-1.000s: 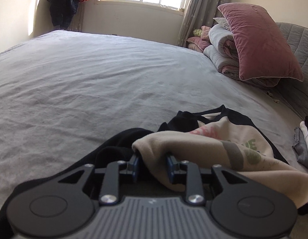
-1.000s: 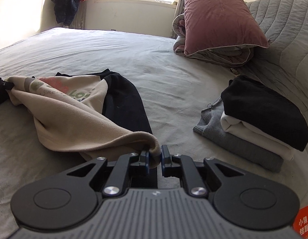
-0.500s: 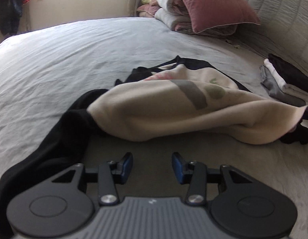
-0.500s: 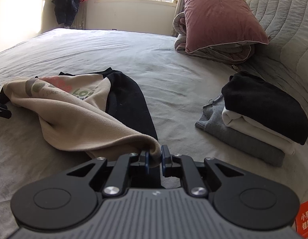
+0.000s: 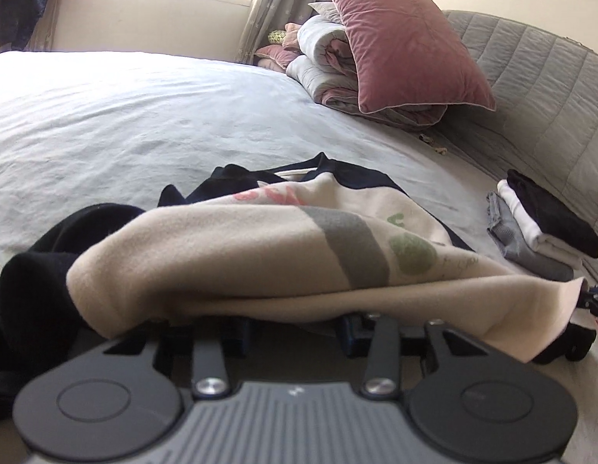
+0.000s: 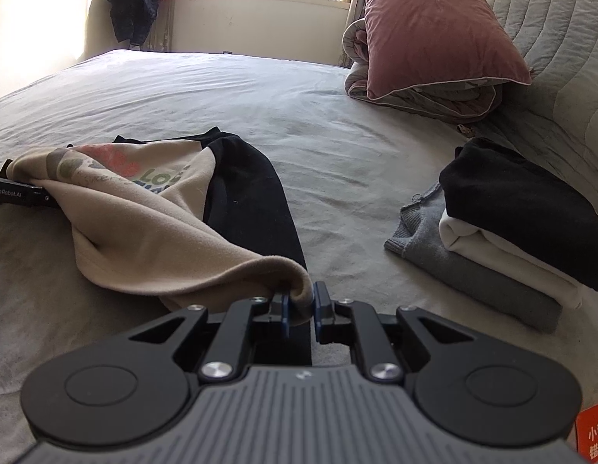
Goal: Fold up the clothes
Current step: 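Pull the hem with both grippers to straighten the sweatshirt body on the bed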
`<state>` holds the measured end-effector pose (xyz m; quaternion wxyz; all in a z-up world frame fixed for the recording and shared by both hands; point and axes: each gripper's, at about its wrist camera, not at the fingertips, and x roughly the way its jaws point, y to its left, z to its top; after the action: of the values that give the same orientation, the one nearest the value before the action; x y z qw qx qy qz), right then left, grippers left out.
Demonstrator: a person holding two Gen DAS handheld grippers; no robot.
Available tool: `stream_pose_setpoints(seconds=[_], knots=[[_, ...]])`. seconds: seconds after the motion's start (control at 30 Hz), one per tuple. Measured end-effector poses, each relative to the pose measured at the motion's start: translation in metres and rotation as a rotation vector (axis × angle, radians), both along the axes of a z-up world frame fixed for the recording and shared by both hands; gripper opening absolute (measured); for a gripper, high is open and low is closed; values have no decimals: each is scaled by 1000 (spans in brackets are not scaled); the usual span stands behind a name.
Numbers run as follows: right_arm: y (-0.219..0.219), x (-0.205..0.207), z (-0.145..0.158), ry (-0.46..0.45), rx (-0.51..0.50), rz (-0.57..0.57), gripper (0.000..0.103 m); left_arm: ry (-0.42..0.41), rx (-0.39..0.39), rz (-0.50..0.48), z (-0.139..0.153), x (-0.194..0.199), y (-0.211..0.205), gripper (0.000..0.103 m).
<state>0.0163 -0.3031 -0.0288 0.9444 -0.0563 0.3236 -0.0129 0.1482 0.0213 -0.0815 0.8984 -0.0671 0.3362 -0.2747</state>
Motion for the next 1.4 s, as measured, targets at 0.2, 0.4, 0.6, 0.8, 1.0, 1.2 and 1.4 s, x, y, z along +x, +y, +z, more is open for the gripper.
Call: stream_pose_setpoints(seconds=[0.2,0.4,0.6,0.8,1.0,1.2,1.4], knots=[[1,-3,2,-7,6,3,13,45,17,19,5,-12,0,6],[2,-14,11,-40,0,23,13,103,26,45,21,-37,8,5],[8,-36,25,-79,-15,67,12,210,-44,87,33,-77,35,5],[16,-62,36,-100,-6,103,11,273,-98,115,43,-130,63,4],[23,-86,48,-73,51,233,11,304,-159,124,51,-181,92,3],[27,-109,47,-21,58,333,11,328,-178,111,55,-213,113,3],[29,-123,38,62,17,399,11,371,-140,83,46,-225,116,3]])
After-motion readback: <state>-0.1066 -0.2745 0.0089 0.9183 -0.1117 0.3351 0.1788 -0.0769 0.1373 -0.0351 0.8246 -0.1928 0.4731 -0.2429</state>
